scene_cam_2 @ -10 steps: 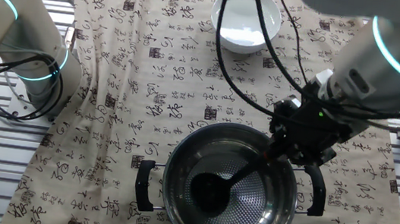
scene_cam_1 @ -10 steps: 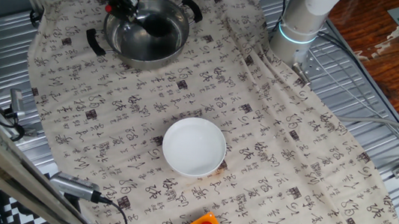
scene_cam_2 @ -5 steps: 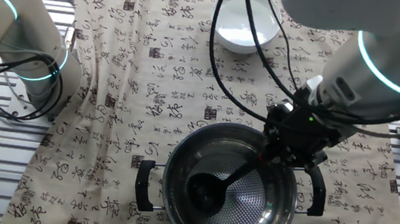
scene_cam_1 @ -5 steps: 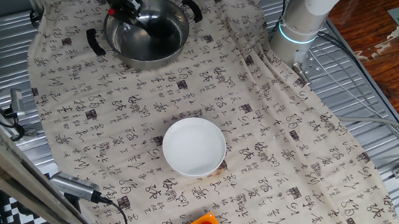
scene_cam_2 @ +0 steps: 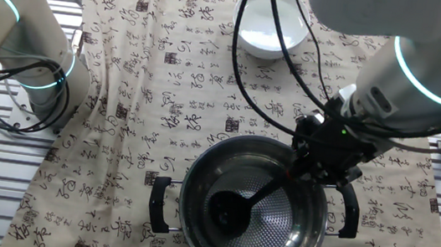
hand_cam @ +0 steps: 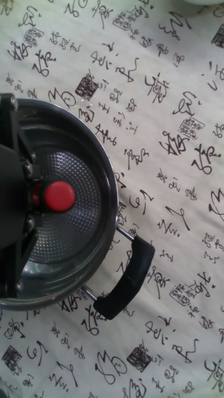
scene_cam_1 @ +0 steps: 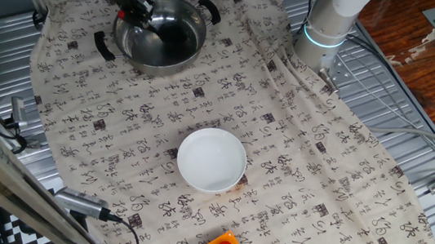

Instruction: Scoop water with a large spoon from one bowl to another

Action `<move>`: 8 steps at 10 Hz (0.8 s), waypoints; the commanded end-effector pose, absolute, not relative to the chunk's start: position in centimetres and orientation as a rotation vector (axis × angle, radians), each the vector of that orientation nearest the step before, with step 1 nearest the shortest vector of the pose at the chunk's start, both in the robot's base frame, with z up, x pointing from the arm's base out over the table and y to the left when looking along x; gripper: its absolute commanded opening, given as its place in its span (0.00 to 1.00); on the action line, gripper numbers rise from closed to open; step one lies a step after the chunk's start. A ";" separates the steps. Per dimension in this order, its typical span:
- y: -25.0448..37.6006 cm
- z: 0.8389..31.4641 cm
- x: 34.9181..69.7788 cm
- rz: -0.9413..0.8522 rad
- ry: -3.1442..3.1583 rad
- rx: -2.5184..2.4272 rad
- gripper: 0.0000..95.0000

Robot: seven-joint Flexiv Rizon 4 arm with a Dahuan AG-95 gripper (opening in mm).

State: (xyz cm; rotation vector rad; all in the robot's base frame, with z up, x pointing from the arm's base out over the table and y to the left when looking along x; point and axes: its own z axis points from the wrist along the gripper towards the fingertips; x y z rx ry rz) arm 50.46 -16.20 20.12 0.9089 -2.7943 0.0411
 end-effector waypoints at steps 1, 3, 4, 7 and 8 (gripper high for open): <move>-16.1 20.0 50.5 0.045 -2.795 0.909 0.40; -16.1 20.1 50.5 0.043 -2.795 0.916 0.40; -16.1 20.3 50.5 0.035 -2.812 0.909 0.40; -14.4 21.7 50.8 0.046 -2.864 0.815 0.20; -13.0 22.4 51.0 0.051 -2.881 0.765 0.20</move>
